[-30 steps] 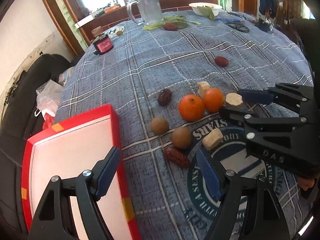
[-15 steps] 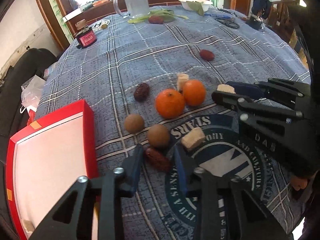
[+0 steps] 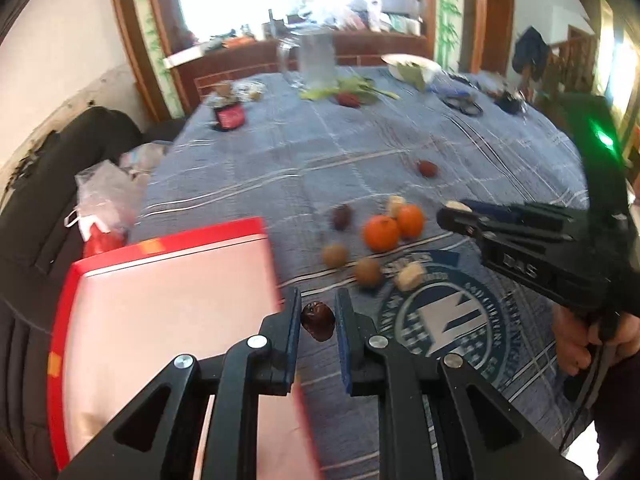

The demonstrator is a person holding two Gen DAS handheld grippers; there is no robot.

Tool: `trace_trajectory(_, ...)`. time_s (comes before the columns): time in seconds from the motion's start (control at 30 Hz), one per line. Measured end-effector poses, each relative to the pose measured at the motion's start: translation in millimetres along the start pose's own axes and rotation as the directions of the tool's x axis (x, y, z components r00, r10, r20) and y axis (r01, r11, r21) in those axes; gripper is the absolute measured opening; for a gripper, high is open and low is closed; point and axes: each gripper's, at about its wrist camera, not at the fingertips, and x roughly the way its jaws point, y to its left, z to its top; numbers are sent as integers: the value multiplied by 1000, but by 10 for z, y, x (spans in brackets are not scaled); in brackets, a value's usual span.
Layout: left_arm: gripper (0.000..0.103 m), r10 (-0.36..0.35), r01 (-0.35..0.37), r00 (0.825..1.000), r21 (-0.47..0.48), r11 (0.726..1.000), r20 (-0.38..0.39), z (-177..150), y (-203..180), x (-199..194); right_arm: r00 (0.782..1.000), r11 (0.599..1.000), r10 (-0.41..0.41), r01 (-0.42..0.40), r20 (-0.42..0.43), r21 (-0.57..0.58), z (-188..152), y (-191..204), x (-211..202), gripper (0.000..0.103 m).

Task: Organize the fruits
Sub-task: 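Release the beige cube into the red tray with the right tool while the left tool drops the date there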

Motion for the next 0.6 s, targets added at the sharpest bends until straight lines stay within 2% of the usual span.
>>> trace_trajectory(0.17, 16, 41, -40, 999, -79, 996, 3, -194, 422, -93, 997, 991, 72, -70, 14, -117, -11, 647, -83, 28)
trace_trajectory(0.3, 16, 65, -66, 998, -139, 988, -14, -387, 727, -113, 991, 972, 132, -136, -32, -189, -46, 1155, 10, 28)
trace_trajectory(0.5, 16, 112, -118, 993, -201, 973, -39, -606, 1071, -105, 982, 948, 149, -176, -116, -265, -205, 1707, 304, 28)
trace_trajectory(0.6, 16, 126, -133, 991, -217, 967, -43, -675, 1170, -95, 977, 945, 142, -181, -159, -272, -283, 1863, 447, 28)
